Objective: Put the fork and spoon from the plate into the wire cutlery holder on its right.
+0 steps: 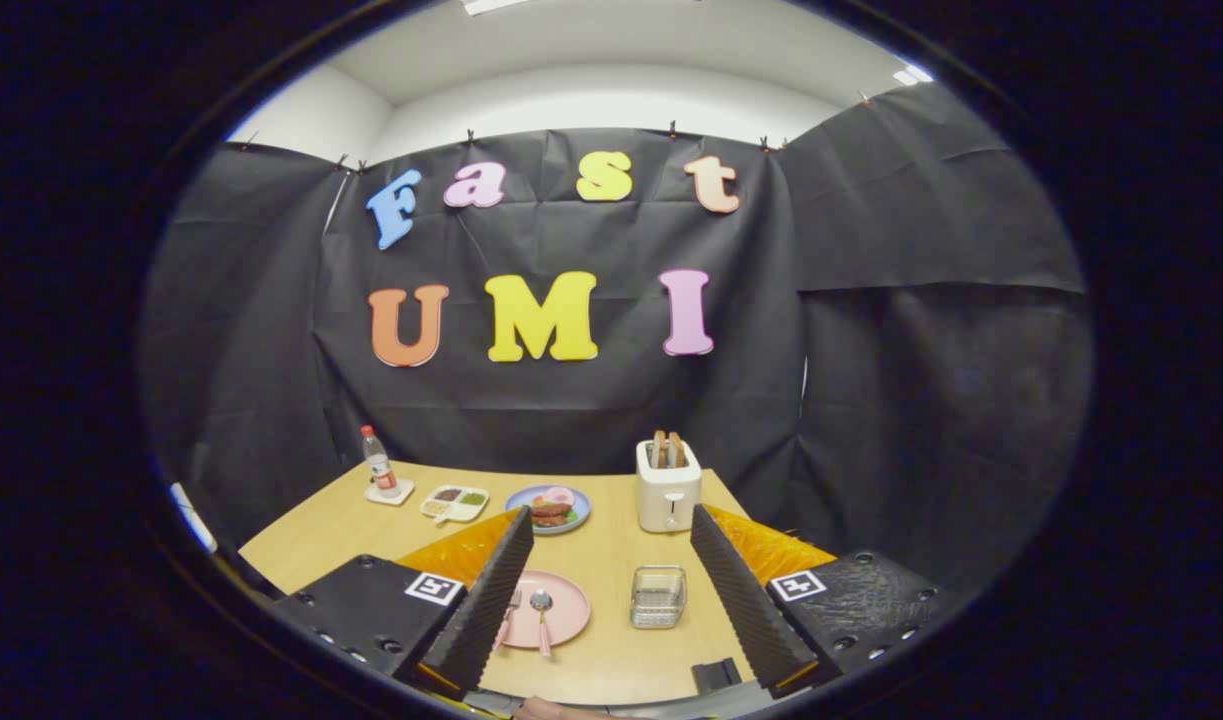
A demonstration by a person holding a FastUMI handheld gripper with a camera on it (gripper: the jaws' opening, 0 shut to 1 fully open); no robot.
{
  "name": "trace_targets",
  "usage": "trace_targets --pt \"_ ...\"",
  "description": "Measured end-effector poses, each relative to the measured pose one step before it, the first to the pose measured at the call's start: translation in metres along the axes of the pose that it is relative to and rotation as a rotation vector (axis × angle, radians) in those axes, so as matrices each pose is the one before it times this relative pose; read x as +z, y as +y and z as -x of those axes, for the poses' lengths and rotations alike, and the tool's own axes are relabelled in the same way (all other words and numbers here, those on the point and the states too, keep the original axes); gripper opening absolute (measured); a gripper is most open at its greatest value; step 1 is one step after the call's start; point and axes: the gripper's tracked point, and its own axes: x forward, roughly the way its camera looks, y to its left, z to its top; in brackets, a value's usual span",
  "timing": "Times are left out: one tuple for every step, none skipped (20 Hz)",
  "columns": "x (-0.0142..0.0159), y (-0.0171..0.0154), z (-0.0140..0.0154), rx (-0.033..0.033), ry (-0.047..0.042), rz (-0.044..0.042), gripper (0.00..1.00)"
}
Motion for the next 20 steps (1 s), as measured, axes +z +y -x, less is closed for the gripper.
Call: trace_targets --pt "-0.00753 0.00505 -0.00458 -0.00213 0.01899 -0.00561 0.95" --pt "-0.00776 0.00491 -0.00617 -0.00676 0.02124 -0.00352 0.95" --pt "-0.00898 0.00428 -0.00679 -0.00910 0.02377 -0.00634 0.95" --pt "-0.00878 0.00527 -0.00606 -0.00040 0.01914 -0.00260 0.95" --pt "-0.01110 0.00513 -0.00761 -0.00419 0.02440 0.00501 0.95" --pt "-0.01179 0.00486 -0.00908 0.00346 0.02342 0.00947 0.95" --pt "-0.01126 0.00446 -0.01010 -0.00127 0.01896 0.02046 0.95" --pt "-0.01039 0.00169 -0.01043 -0.00120 0.02326 0.02632 0.95" --pt "-0.01115 0.00325 -0.01092 0.00906 0.02806 0.02204 0.95" --pt "-0.01238 0.00347 -0.01059 0.01755 0.02951 0.01404 0.95" --pt "-0.01062 0.00391 -0.01066 0.02152 0.03164 0.01264 0.95" --pt "-0.01090 0.00312 -0.01064 0.02343 0.03334 0.01515 0.95" --pt "-0.00994 0.00314 -0.01078 0.02337 0.03446 0.02048 0.95" --pt "-0.00902 0.00219 -0.00961 0.02187 0.03008 0.01908 0.95" --pt "-0.00790 0.00239 -0.01103 0.02337 0.02723 0.01289 0.95" --pt "-0.00762 0.00215 -0.01121 0.01784 0.02716 0.00903 0.94" --pt "-0.00660 0.00272 -0.01206 0.01805 0.02358 0.00482 0.94" --pt "-0.00755 0.00196 -0.01035 0.01607 0.02626 0.00694 0.94" --pt "-0.00794 0.00218 -0.00925 0.00872 0.02523 0.00942 0.92" --pt "-0.00817 0.00163 -0.00977 0.00795 0.02396 0.00862 0.90"
